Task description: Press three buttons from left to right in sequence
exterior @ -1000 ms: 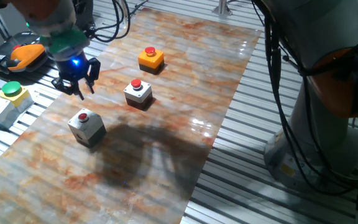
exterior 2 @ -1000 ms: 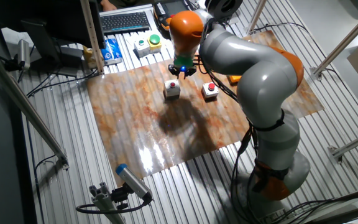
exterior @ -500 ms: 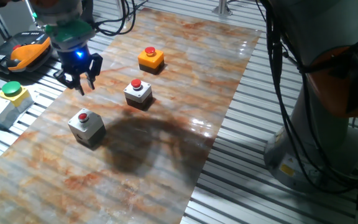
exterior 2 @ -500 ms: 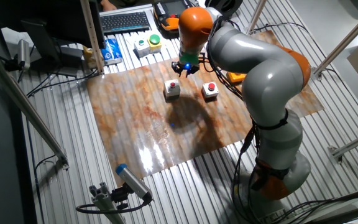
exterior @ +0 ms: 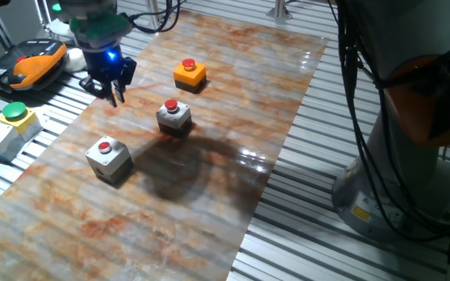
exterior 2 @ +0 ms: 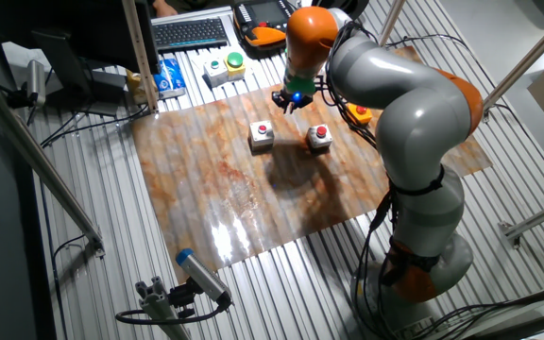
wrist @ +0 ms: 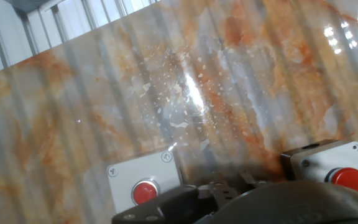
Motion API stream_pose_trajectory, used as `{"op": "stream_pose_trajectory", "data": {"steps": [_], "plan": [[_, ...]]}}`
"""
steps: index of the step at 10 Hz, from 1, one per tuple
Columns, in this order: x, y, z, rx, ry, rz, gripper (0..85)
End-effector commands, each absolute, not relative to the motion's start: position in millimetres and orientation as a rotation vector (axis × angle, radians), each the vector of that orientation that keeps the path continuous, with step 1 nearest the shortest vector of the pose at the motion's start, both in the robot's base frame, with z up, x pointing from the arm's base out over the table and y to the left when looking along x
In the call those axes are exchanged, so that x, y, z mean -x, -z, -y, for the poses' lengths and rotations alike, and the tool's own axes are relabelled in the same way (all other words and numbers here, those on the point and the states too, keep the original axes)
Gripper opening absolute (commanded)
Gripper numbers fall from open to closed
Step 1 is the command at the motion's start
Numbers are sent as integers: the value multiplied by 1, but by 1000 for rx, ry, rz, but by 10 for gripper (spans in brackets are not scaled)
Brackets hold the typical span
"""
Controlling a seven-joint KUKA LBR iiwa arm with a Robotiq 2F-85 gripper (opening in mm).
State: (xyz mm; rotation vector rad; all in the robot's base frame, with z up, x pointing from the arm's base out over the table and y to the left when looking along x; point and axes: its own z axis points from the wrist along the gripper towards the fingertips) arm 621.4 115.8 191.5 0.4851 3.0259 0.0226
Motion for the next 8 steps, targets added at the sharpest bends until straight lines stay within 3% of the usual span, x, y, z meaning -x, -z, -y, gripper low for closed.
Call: {"op": "stream_pose_trajectory", "data": {"steps": [1, 8], "plan": [[-622, -191, -115, -484, -27, -3026, 170], [-626, -193, -118, -490, 5, -3013, 170]]}}
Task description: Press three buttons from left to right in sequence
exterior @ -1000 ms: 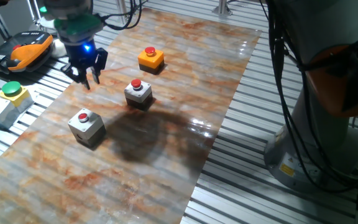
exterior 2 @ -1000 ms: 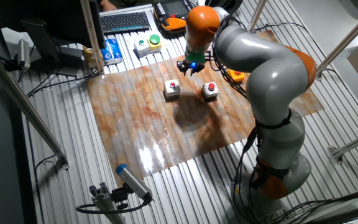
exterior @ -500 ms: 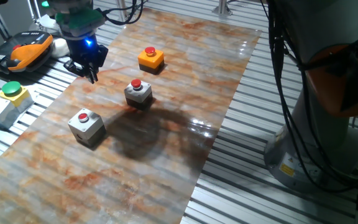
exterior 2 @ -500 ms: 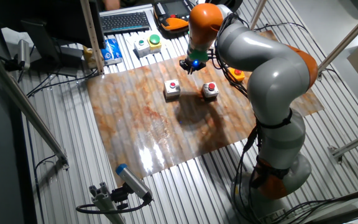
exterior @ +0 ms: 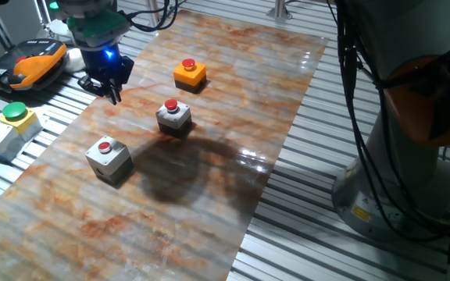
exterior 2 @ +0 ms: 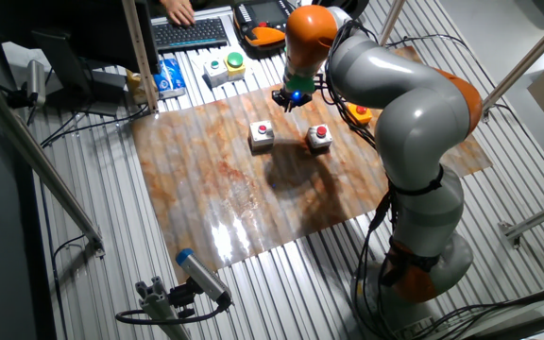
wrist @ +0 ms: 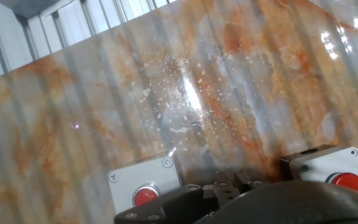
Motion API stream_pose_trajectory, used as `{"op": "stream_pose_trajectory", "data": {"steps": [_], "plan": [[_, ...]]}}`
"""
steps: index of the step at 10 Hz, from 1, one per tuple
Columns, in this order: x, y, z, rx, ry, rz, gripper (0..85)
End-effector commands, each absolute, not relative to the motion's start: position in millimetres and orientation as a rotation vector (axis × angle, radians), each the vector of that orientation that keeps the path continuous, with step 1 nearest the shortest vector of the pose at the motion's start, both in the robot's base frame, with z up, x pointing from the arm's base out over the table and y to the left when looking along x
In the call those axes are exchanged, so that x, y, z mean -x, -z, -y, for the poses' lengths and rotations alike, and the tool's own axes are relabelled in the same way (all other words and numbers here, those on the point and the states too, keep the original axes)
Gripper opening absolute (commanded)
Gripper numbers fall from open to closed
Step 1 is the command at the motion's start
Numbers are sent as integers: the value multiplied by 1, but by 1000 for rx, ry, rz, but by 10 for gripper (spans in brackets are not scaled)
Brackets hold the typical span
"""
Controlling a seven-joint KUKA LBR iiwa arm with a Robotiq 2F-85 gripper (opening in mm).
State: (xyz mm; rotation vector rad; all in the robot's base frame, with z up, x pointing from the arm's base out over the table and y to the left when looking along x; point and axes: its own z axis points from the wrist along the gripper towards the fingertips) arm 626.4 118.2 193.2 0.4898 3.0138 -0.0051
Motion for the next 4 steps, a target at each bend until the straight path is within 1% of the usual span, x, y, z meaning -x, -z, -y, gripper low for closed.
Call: {"op": "stream_pose_trajectory", "data": {"steps": [1, 4], "plan": [[-627, -193, -118, -491, 6, -3015, 170], [-627, -193, -118, -496, 5, -3019, 170]]}}
